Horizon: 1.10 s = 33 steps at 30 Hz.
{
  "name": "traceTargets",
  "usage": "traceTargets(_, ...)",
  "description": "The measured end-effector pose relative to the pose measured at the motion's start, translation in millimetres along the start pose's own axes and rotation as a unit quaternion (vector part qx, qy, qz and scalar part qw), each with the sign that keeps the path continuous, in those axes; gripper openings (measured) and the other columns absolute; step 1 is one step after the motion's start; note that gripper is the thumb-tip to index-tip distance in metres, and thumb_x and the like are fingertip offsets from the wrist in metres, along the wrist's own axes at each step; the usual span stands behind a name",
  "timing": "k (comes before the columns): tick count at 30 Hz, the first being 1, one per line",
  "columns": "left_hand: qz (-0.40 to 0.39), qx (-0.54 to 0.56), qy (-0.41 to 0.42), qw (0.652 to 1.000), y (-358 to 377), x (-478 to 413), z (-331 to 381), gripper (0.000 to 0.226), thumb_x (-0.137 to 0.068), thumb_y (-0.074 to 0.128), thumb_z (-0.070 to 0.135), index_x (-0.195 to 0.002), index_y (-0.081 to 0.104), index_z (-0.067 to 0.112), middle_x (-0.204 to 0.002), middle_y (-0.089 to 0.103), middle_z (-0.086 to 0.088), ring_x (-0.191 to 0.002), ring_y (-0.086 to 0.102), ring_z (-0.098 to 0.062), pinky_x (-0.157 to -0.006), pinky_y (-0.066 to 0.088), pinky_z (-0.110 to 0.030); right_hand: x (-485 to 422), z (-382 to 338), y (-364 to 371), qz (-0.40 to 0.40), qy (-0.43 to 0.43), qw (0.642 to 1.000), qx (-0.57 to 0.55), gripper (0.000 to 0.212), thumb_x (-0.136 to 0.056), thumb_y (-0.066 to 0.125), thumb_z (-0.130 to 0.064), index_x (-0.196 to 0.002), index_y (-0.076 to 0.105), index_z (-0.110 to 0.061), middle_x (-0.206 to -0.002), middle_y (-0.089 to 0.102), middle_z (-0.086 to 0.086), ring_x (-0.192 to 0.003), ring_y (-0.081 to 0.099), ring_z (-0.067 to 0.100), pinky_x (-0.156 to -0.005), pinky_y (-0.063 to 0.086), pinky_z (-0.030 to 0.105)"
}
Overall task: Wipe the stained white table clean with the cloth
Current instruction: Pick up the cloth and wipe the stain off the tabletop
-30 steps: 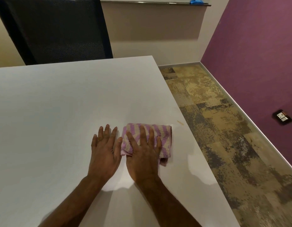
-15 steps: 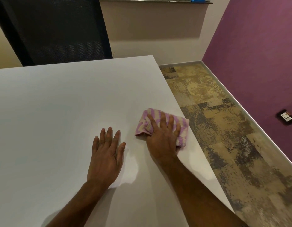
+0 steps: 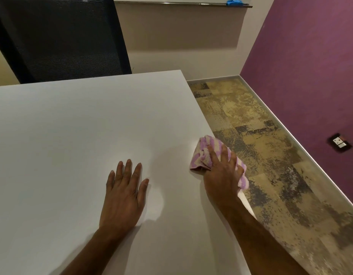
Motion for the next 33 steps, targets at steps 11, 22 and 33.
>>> traceTargets(11,0.001,-0.008,-0.001,1.0,-1.0,0.0,1.7,0.069,-0.103,0.012,0.054,-0.159,0.028,0.019,-0.168,0.019,-0.009,-0.158,0.008,-0.026,-0.128,0.012,-0.048,54.0,42.9,-2.7,-0.045,0.003,0.999,0.011,0.085,-0.095,0.051,-0.027,-0.162,0.001,-0.041,-0.171,0.015,0.005,-0.154,0.019,0.032,-0.118,0.029,0.058)
traceTargets(22,0.007,-0.01,0.002,1.0,0.1,-0.3,0.5,0.068,-0.103,0.012,0.054,-0.159,0.029,0.018,-0.168,0.021,-0.01,-0.158,0.01,-0.027,-0.127,0.011,-0.048,134.8,64.6,-21.0,-0.004,-0.018,0.998,0.061,0.095,-0.052,0.097,-0.047,-0.139,0.065,-0.027,-0.144,0.061,0.018,-0.125,0.063,0.044,-0.086,0.055,0.06)
traceTargets(33,0.009,0.01,0.009,1.0,0.9,-1.5,-2.3,0.063,-0.105,0.017,0.05,-0.158,0.031,0.019,-0.167,0.024,-0.011,-0.158,0.01,-0.028,-0.128,0.011,-0.048,226.2,1.4,-1.8,0.046,-0.202,0.974,0.089,0.035,-0.105,0.033,-0.029,-0.127,0.06,-0.032,-0.129,0.071,0.004,-0.111,0.073,0.034,-0.092,0.043,0.044)
Point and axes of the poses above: each hand's wrist, its own x-axis away from the middle knuckle, its own y-axis out of the palm, z = x × y, the point moved 9 cm from there along -x, towards the middle knuckle
